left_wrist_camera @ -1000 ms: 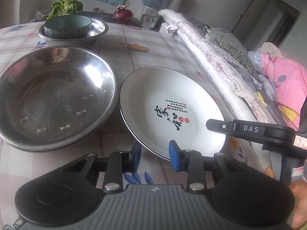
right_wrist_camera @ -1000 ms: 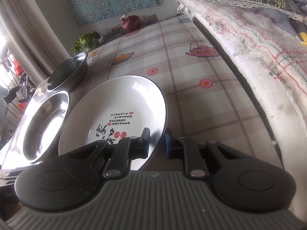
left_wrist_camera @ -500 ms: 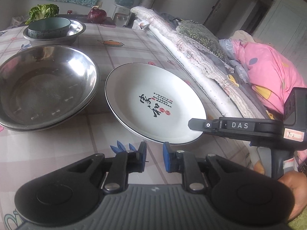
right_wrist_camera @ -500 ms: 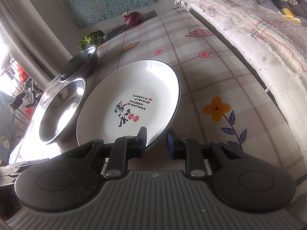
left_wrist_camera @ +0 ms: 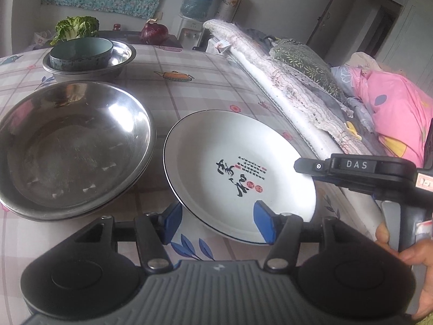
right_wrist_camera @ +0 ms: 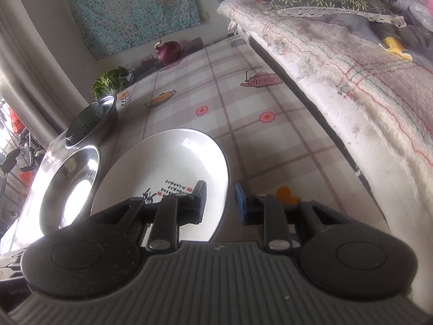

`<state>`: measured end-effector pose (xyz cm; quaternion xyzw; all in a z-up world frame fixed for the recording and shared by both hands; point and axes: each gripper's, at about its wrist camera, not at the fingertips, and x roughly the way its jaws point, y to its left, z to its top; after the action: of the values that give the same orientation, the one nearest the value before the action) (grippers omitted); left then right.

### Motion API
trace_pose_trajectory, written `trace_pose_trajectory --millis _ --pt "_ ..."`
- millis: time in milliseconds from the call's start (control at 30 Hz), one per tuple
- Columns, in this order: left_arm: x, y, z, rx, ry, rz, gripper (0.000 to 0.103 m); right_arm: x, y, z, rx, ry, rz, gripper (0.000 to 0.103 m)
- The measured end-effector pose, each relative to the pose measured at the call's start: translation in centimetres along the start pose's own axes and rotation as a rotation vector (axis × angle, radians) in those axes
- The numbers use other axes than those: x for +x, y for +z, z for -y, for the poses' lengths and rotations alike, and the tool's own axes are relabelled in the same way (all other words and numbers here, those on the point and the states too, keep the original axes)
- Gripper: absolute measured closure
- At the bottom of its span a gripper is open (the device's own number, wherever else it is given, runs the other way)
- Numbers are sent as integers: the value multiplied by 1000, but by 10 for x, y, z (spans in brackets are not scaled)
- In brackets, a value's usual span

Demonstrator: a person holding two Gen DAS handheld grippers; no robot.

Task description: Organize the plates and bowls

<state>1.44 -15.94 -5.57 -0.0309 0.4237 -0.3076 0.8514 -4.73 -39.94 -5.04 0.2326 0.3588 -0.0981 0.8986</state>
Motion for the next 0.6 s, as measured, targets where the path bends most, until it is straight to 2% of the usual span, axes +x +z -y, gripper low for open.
trace_pose_trajectory --millis 167,267,600 --pt "12 1 -2 -30 10 -19 47 28 11 -4 -29 -11 -9 80" --pt "14 1 1 -5 23 -25 47 39 12 -8 -44 -10 -24 79" --pt "7 -7 3 43 19 -54 47 19 -6 -6 -57 22 -55 79"
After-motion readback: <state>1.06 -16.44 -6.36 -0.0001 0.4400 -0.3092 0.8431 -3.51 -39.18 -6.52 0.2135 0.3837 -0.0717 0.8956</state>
